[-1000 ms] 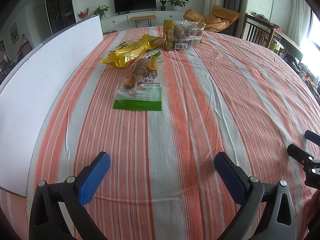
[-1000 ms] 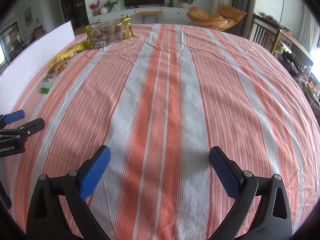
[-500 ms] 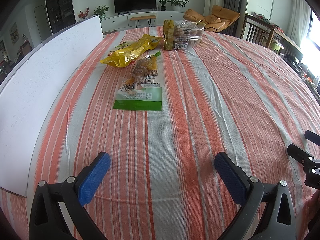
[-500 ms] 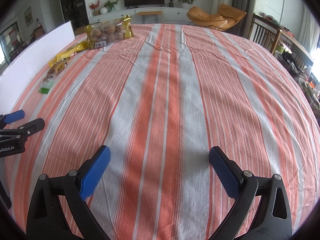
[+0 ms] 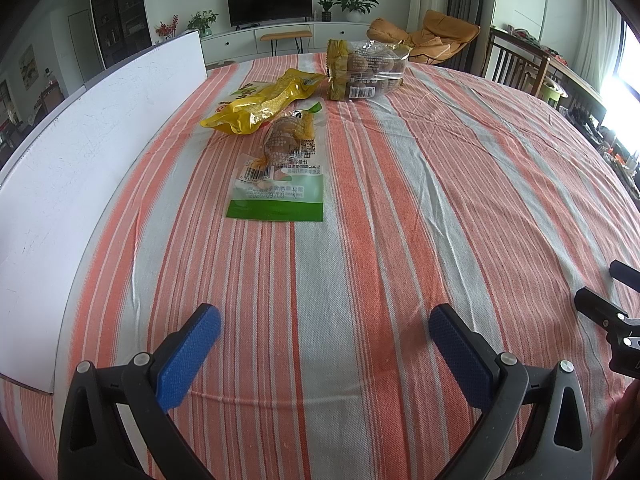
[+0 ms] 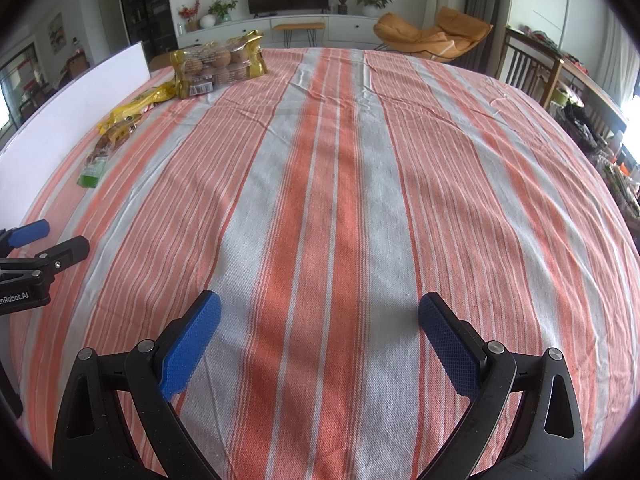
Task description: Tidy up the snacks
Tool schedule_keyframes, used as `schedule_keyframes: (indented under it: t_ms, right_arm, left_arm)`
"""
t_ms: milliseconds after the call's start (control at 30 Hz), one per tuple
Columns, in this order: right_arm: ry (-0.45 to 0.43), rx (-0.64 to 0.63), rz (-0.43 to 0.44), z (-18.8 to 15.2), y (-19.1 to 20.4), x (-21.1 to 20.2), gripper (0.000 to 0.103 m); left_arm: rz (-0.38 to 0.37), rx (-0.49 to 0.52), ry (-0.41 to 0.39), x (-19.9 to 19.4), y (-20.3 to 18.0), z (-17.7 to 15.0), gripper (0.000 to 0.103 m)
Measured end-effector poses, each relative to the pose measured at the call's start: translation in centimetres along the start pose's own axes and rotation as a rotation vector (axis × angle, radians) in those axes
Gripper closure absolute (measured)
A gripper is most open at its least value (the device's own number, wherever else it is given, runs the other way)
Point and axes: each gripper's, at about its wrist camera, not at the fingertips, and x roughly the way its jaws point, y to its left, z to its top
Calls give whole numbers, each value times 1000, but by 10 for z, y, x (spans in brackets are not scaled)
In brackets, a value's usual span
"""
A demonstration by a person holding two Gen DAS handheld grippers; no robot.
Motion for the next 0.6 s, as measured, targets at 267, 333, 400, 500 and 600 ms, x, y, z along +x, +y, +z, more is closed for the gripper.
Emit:
schedule_keyframes:
  t_ms: [267,333,400,500,600]
  right_arm:
    - [0,0,0,0,0,0,2]
    - [0,0,0,0,0,0,2]
    - [0,0,0,0,0,0,2]
    - [0,0,0,0,0,0,2]
    - [0,0,0,0,0,0,2]
  left_arm:
    - [0,0,0,0,0,0,0]
    - [0,0,0,0,1,0,0]
    - [0,0,0,0,0,0,0]
    - [0,0,0,0,0,0,0]
    - [0,0,0,0,0,0,0]
